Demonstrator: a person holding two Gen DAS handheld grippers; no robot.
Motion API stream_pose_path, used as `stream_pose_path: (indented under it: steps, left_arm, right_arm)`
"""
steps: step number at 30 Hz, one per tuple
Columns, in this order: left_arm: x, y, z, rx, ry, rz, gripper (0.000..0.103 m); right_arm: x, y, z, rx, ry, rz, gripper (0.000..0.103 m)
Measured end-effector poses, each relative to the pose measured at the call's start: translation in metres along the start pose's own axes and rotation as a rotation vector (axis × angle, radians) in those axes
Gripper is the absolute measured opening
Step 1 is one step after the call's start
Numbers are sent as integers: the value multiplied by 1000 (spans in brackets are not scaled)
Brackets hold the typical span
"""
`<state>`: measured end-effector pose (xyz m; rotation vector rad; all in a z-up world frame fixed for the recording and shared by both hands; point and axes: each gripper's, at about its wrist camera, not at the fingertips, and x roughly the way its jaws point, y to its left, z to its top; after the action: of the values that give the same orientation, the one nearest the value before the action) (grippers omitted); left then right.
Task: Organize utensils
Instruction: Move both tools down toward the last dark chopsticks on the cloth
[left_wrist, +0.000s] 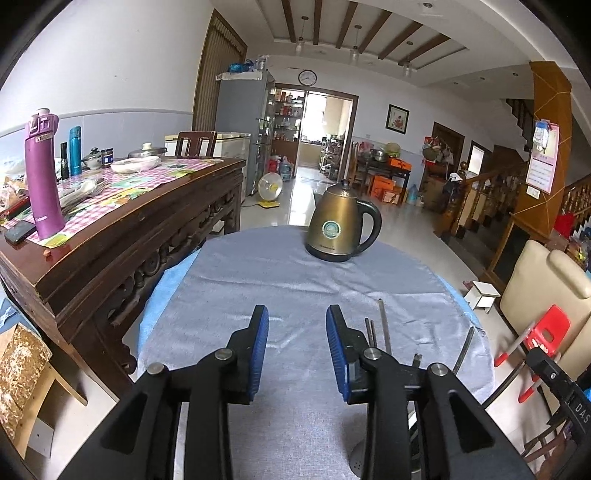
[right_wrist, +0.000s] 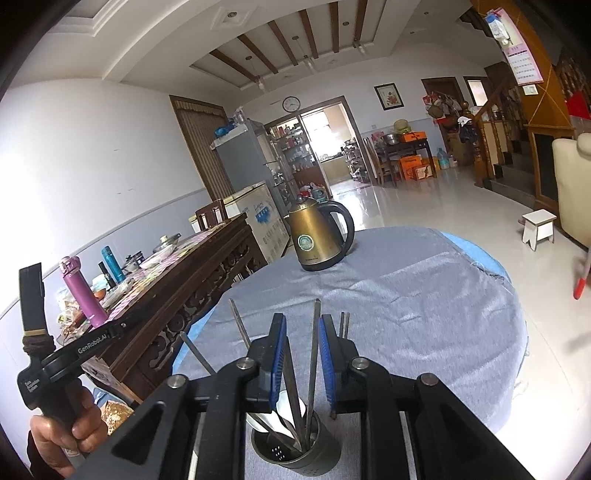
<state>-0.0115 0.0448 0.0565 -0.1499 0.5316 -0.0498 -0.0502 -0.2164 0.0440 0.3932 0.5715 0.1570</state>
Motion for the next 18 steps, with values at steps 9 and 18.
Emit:
stream_pose_path:
  steps: [9,18]
  left_arm:
    - [16,6,-6,-14,36,14,33]
    - [32,10,-13,-18,77,34,33]
  right_arm:
    - [8,-6,-3,24,14,-11,20]
    - [20,-17,-6,60,44,-24,20]
